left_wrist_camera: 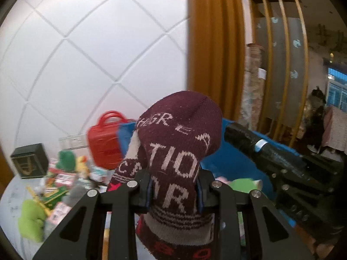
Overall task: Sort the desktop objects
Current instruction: 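Lift the beanie with the left tool and carry it over the blue crate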
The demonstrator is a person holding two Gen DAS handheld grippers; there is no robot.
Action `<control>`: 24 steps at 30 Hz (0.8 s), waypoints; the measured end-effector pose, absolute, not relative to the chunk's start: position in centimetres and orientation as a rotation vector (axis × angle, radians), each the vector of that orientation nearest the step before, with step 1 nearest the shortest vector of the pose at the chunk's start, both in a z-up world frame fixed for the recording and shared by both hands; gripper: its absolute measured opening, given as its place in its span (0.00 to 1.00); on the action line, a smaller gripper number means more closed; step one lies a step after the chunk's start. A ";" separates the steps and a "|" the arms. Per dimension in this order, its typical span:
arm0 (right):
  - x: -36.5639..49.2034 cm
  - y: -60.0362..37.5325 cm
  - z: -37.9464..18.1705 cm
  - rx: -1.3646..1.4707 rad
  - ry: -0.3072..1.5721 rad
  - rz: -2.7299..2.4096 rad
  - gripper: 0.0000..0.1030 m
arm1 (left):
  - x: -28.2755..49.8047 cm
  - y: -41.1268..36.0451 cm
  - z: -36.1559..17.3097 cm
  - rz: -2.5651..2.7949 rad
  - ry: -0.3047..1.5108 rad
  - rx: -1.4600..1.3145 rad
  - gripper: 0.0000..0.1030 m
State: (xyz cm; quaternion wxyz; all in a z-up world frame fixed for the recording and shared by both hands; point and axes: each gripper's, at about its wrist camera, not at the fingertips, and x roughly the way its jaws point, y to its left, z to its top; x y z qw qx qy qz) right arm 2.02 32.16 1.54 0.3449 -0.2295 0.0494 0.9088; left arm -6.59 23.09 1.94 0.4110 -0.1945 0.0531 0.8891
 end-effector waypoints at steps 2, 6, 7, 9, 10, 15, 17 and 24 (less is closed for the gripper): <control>3.4 35.1 1.2 -0.629 0.089 2.322 0.28 | -5.4 25.6 2.0 2.198 0.121 -0.517 0.28; 5.7 39.2 0.1 -0.694 0.079 2.310 0.28 | -3.1 30.2 1.2 2.125 0.119 -0.633 0.28; 6.1 40.3 -0.5 -0.717 0.086 2.313 0.28 | -2.6 31.5 0.8 2.119 0.128 -0.677 0.28; 7.5 41.6 -1.2 -0.740 0.102 2.321 0.28 | -2.2 33.3 -0.2 2.128 0.157 -0.750 0.28; 7.8 42.3 -1.6 -0.751 0.110 2.325 0.28 | -2.3 33.4 -0.8 2.133 0.163 -0.785 0.28; 8.7 45.1 -3.6 -0.807 0.159 2.342 0.28 | -2.1 35.1 -2.9 2.180 0.219 -0.910 0.31; 9.0 45.6 -4.2 -0.820 0.168 2.350 0.28 | -1.8 35.6 -3.4 2.187 0.236 -0.941 0.31; 9.8 47.0 -4.9 -0.834 0.180 2.378 0.28 | -1.2 35.6 -3.9 2.214 0.248 -0.944 0.32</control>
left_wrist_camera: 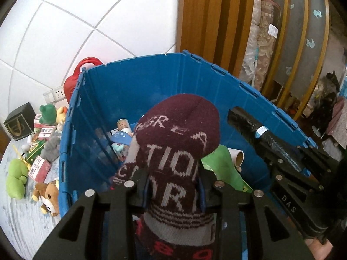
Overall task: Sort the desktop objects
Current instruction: 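Lift the beanie with the left tool and carry it over the blue crate, then open the left tool to drop the beanie into the crate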
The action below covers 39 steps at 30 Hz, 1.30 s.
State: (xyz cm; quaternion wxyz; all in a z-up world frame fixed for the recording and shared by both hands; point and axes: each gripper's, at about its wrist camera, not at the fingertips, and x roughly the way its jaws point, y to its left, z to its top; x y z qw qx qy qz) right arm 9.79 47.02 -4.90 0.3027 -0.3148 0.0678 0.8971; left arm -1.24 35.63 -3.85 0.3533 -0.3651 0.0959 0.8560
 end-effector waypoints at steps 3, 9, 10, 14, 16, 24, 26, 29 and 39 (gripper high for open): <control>10.0 47.1 -5.0 -0.834 0.181 2.375 0.29 | -1.3 36.1 -4.0 2.203 0.252 -0.965 0.42; 10.5 47.1 -4.3 -0.820 0.170 2.372 0.58 | -0.7 36.1 -3.9 2.227 0.280 -0.939 0.79; 10.6 47.1 -4.2 -0.812 0.165 2.365 0.66 | -0.6 36.1 -3.8 2.228 0.280 -0.939 0.79; 11.3 47.2 -3.7 -0.770 0.156 2.343 0.94 | -0.6 35.1 -3.9 2.246 0.277 -0.940 0.80; 11.6 47.2 -3.6 -0.759 0.172 2.349 1.00 | -0.6 34.6 -3.8 2.261 0.275 -0.936 0.80; 11.7 45.5 -2.9 -0.751 0.178 2.388 1.00 | 0.0 31.0 -2.6 2.311 0.246 -0.856 0.80; 11.6 44.7 -2.7 -0.743 0.181 2.414 1.00 | 0.2 29.5 -2.3 2.334 0.243 -0.824 0.80; 10.9 42.9 -2.2 -0.724 0.172 2.464 1.00 | -0.1 26.7 -1.7 2.381 0.235 -0.787 0.80; 4.5 33.1 -0.5 -0.686 0.099 2.615 1.00 | -5.9 13.5 -3.3 2.520 0.181 -0.811 0.80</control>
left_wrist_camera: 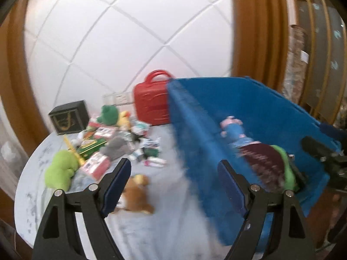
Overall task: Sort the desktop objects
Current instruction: 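Open the left tool to drop the beanie into the crate, then close the left and right tools on the brown teddy bear together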
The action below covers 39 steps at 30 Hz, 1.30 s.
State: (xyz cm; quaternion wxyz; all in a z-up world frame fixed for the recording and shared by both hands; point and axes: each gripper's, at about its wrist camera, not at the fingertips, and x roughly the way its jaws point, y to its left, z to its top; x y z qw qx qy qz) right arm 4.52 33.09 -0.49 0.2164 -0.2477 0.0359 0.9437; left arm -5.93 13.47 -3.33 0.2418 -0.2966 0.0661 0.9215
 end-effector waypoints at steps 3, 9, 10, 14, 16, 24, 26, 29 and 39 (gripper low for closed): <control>2.1 29.1 -0.2 -0.657 0.092 2.642 1.00 | -8.6 8.6 -4.8 2.544 0.190 -0.832 0.80; -4.5 21.0 -1.4 -0.635 0.121 2.657 1.00 | -14.9 0.1 -9.0 2.461 0.268 -0.937 0.80; -6.0 19.8 -2.0 -0.648 0.124 2.650 1.00 | -16.0 -1.2 -10.0 2.446 0.291 -0.952 0.80; -11.3 17.2 -5.8 -0.763 0.224 2.606 1.00 | -19.8 -3.6 -13.8 2.381 0.340 -1.021 0.80; -13.7 17.1 -8.6 -0.831 0.277 2.555 1.00 | -21.1 -4.1 -16.1 2.358 0.345 -1.051 0.80; -20.0 19.4 -20.4 -1.093 0.495 2.372 1.00 | -25.4 -3.2 -26.5 2.216 0.315 -1.240 0.80; -21.1 19.6 -22.5 -1.137 0.554 2.344 1.00 | -26.0 -2.4 -28.6 2.182 0.339 -1.282 0.80; -22.4 19.6 -24.6 -1.224 0.587 2.297 1.00 | -27.1 -1.8 -30.7 2.142 0.330 -1.341 0.80; -27.6 20.6 -29.1 -1.378 0.582 2.262 1.00 | -30.1 1.5 -34.2 2.031 0.355 -1.413 0.80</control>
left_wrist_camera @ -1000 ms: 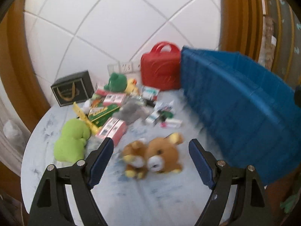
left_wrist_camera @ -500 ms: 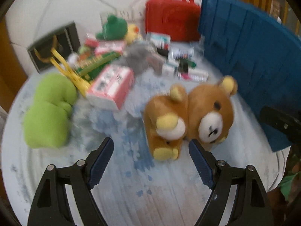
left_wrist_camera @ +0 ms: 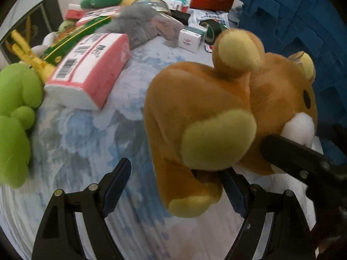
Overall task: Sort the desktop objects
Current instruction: 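Close the left and right tools on the brown teddy bear together, then lift the teddy bear with both tools and carry it over the crate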
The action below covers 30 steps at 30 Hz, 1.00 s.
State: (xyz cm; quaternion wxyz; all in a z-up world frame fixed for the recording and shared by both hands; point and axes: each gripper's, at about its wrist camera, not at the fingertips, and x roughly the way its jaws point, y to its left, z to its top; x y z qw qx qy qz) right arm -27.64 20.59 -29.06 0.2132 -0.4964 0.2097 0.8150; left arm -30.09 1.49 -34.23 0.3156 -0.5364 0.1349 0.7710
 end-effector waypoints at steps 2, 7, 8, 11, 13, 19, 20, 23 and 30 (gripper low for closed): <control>-28.3 21.5 -29.5 -1.386 0.609 2.248 1.00 | -30.6 2.1 -34.1 2.019 0.360 -1.397 0.80; -29.0 23.1 -30.1 -1.387 0.659 2.232 1.00 | -31.6 3.6 -34.4 1.979 0.393 -1.389 0.80; -29.1 23.3 -30.2 -1.387 0.669 2.235 1.00 | -31.6 4.0 -34.6 1.979 0.419 -1.389 0.80; -29.2 23.9 -30.2 -1.386 0.692 2.247 1.00 | -31.7 5.0 -35.1 1.983 0.478 -1.381 0.80; -29.3 24.3 -30.2 -1.380 0.711 2.252 1.00 | -32.0 5.2 -35.0 1.977 0.461 -1.375 0.80; -29.7 24.9 -30.3 -1.384 0.736 2.268 1.00 | -32.1 5.6 -34.7 1.935 0.455 -1.358 0.62; -29.8 24.8 -30.3 -1.390 0.721 2.268 1.00 | -32.0 5.6 -34.6 1.946 0.459 -1.348 0.59; -29.8 24.4 -30.1 -1.396 0.685 2.277 0.96 | -31.8 5.1 -34.2 1.956 0.448 -1.338 0.56; -29.1 23.0 -27.4 -1.317 0.621 2.353 0.94 | -30.6 3.3 -30.7 2.030 0.425 -1.257 0.56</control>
